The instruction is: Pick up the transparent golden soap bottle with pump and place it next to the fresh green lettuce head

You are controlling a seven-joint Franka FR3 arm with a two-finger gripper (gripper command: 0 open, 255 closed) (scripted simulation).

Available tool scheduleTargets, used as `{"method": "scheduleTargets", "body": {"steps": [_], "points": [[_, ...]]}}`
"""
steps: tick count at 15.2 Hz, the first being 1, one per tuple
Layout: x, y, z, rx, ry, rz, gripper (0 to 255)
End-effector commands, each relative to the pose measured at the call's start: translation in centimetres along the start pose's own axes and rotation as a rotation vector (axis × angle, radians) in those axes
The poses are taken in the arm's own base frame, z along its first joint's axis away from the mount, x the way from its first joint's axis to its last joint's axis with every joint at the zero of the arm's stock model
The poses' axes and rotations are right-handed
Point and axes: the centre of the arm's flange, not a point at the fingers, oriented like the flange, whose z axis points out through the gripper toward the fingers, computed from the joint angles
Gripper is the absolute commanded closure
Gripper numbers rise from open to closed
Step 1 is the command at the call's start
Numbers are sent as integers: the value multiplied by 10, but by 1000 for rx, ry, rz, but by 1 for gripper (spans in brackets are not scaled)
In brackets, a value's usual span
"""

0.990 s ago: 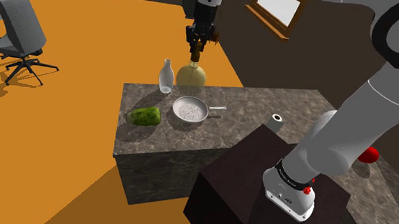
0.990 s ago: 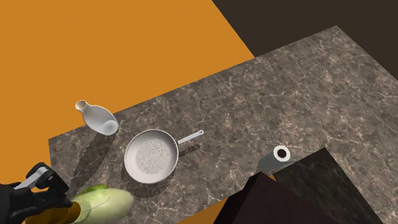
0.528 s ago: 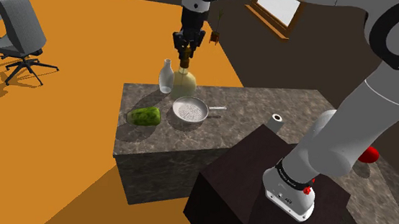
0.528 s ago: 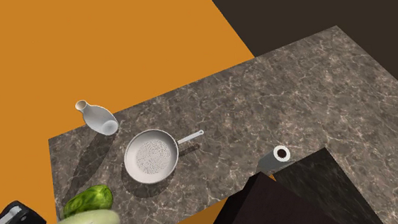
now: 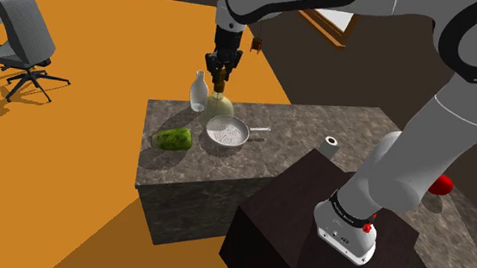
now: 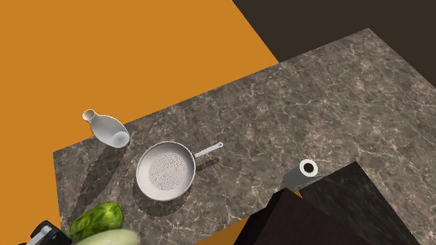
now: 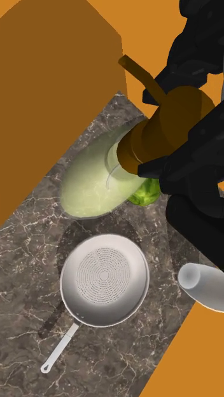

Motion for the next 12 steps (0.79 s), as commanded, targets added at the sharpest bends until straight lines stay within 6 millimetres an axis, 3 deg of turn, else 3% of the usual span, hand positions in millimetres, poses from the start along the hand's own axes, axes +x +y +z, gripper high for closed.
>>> {"method": "scheduleTargets", "body": {"steps": [1, 12], "points": [[0, 1, 10, 0, 1, 0, 255], [0, 3, 68, 0, 1, 0, 255]]}}
